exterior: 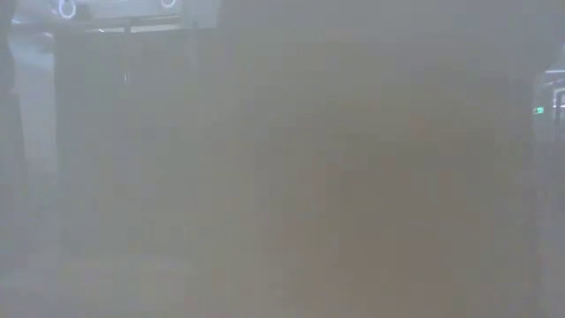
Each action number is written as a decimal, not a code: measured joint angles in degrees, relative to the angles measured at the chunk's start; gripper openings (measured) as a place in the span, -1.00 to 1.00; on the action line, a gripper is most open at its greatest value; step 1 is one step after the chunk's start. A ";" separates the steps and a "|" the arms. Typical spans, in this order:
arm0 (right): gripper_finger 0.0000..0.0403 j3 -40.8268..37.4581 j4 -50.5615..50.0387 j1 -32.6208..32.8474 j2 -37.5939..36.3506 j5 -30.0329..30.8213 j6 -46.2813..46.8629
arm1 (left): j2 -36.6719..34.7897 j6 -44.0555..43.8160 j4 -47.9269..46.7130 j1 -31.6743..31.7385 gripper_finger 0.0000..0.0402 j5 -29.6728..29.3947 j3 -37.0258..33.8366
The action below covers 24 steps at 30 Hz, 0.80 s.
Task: Sort blocks by size
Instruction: Put the brown block into the gray bin
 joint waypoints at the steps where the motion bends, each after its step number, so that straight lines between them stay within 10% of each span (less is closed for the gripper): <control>1: -0.24 0.00 0.06 0.00 0.00 0.01 -0.50 | 0.00 -0.01 0.05 0.00 -0.38 0.65 0.00; 5: -0.67 0.00 -0.31 0.00 0.00 0.20 -1.48 | -0.02 -1.40 -0.29 0.04 -0.29 1.63 0.00; 24: -0.67 0.00 -7.34 3.88 -0.02 2.22 9.45 | -2.84 7.94 -7.47 -3.31 -0.04 7.54 -0.14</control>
